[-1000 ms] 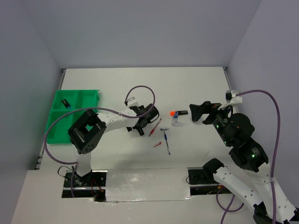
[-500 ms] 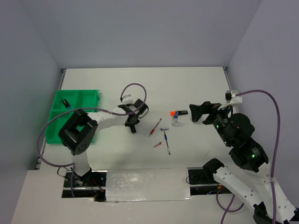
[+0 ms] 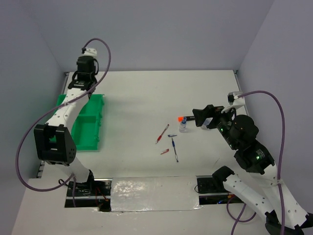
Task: Sort the stationery into containers
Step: Place the pen in the storage box.
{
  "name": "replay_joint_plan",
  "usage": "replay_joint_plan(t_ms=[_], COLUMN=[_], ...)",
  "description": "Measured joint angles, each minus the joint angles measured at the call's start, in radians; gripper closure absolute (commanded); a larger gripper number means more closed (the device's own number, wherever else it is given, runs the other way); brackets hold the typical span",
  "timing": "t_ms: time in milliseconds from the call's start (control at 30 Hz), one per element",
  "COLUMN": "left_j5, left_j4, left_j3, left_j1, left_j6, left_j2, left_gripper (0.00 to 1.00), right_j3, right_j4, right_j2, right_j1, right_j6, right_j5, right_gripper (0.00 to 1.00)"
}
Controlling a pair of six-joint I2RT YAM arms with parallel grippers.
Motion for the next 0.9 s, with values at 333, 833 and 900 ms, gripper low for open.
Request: replay_joint_plan(t_ms=[333,833,900], left_j5=[0.392,0.604,0.603], left_j4=[0.215,0.391,0.406], left_j3=[-0.229,-0.355,-0.373], left_j1=[0.383,0.481,0.481], left_j6=[0.321,0.268,0.251], left_j2=[0.026,0.040,0.042], left_gripper=[0.85,0.60,0.54], right_j3=[-0.041,-0.055,-0.055], right_j4=[0.039,0.071,0.071], right_j2=[-0.048,-0.043,-0.041], right_j1=[0.000,0.000,0.000], right_j6=[0.000,0.000,0.000], right_j5=[-0.122,-0.168,-0.167], right_gripper=[0.00,0.00,0.00])
